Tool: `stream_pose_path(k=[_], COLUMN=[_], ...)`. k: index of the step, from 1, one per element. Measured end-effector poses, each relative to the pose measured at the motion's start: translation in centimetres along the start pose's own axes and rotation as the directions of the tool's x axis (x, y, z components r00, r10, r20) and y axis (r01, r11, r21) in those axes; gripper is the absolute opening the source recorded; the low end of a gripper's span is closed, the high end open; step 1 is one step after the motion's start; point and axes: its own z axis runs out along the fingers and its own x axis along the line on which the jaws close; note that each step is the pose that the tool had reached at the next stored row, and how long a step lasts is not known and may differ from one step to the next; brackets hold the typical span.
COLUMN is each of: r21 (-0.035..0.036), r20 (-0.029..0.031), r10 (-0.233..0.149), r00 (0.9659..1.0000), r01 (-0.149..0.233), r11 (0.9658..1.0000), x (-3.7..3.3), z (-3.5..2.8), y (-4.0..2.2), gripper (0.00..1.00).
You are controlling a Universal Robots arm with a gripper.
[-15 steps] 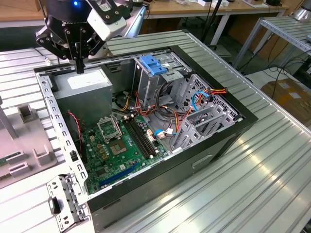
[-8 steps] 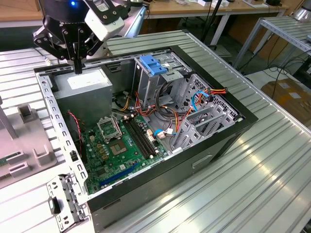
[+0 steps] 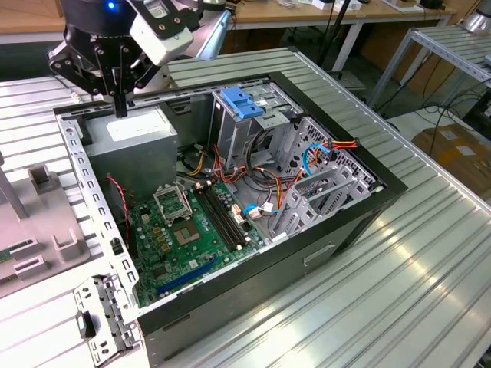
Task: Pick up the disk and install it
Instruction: 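Reach for the disk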
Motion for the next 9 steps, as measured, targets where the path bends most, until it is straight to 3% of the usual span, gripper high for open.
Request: stream_pose_path(k=[9], r21=[0.0000], r20=[0.0000], r10=[0.000], r00=[1.0000], r01=[0.000], r11=[1.0000], x=[0.46], z=[-0.01], y=[-0.04], gripper=[0.11])
